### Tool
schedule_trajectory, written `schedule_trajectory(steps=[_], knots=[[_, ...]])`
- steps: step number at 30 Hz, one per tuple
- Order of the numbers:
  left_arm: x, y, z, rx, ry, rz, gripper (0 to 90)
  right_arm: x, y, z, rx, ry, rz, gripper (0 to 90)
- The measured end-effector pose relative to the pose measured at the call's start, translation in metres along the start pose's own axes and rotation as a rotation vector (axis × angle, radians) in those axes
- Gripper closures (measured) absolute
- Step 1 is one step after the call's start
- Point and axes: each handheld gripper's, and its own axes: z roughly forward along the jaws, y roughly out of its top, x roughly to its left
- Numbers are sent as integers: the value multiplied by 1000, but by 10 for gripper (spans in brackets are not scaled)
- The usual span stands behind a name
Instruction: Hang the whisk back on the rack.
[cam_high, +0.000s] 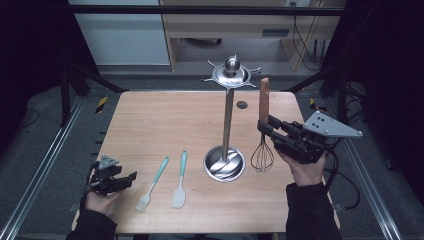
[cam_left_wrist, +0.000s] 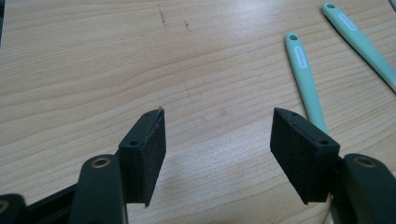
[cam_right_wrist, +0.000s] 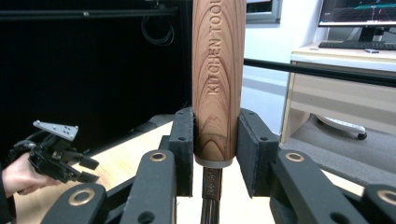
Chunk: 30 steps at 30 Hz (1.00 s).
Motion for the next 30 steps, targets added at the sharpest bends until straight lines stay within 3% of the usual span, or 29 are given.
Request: schedule_trajectory(steps=[30], knots=[[0,0,0,-3,-1,-6,354,-3,-8,35,51,58,33,692]])
